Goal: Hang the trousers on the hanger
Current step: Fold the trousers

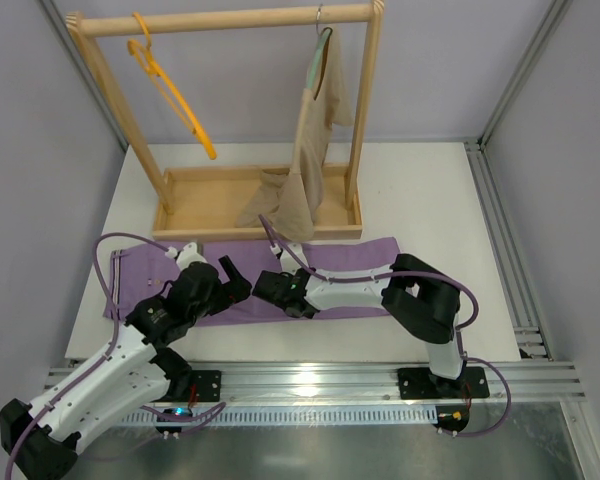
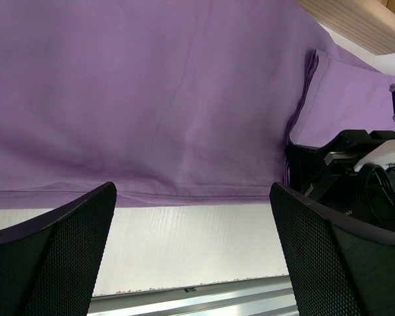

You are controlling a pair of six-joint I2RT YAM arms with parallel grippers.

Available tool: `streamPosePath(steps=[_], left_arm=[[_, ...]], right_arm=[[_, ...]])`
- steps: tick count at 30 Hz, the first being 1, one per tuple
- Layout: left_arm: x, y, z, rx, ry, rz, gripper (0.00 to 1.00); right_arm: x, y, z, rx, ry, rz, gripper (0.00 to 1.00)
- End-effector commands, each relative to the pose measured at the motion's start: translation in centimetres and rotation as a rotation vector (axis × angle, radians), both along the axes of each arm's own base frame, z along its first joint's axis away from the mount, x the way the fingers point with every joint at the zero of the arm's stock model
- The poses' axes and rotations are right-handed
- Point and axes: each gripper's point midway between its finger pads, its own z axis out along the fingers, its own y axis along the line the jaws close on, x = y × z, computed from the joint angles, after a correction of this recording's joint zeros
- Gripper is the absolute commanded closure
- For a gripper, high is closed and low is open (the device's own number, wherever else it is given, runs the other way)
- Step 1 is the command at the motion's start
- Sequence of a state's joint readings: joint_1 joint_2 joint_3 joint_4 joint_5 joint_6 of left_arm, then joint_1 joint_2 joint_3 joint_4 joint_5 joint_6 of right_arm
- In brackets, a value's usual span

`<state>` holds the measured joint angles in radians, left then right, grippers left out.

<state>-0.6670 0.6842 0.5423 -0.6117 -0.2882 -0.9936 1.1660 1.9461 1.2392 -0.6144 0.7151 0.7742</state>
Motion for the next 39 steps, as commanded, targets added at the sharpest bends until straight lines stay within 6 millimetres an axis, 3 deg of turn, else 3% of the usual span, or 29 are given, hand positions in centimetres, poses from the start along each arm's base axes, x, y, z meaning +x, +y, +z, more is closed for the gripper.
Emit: streamPosePath(steps=[1, 7, 12, 16, 19, 23, 24, 28, 32, 34, 39], left_arm=[[0.6, 0.3, 1.3, -0.008, -0.034, 0.03, 0.01], [1.9, 2.6, 2.6, 0.103, -0.054, 0.084, 0.01], [2.8, 3.0, 3.3, 0.098, -0.038, 0.085, 0.02], [3.2, 1.5, 3.9, 0.027, -0.056, 0.022, 0.03], [3.2, 0.4, 3.7, -0.021, -0.046, -0.025, 0.04], [2.4, -3.5, 3.8, -0.183, -0.047, -0.207, 0.05], [2.2, -5.5, 5.1, -0.27, -0.085, -0.292, 0.05], [1.8, -7.6, 4.2, -0.361, -0.056, -0.377, 0.05], [1.7, -8.4, 2.9, -0.407, -0.058, -0.401, 0.03], [2.0, -9.2, 3.8, -0.461, -0.101, -0.432, 0.02], [2.7, -9.8, 2.1, -0.479, -0.08, -0.426, 0.02]], right_arm=[[-0.6, -0.7, -0.3, -0.001, 0.019, -0.009, 0.96], [-0.9, -1.3, 1.7, 0.047, -0.005, 0.009, 0.96], [-1.3, 0.9, 5.2, 0.184, -0.027, 0.07, 0.96], [-1.1, 3.6, 8.1, 0.302, -0.042, 0.118, 0.96], [-1.1, 4.8, 8.9, 0.348, -0.039, 0.141, 0.96], [-1.3, 6.3, 9.2, 0.409, -0.023, 0.162, 0.96], [-1.4, 6.5, 9.2, 0.418, -0.02, 0.166, 0.96], [-1.6, 6.8, 9.0, 0.444, -0.014, 0.161, 0.96], [-1.8, 6.7, 9.1, 0.456, -0.015, 0.161, 0.96], [-2.0, 6.6, 9.1, 0.469, -0.014, 0.162, 0.96], [-2.2, 6.4, 9.2, 0.507, -0.019, 0.16, 0.96]])
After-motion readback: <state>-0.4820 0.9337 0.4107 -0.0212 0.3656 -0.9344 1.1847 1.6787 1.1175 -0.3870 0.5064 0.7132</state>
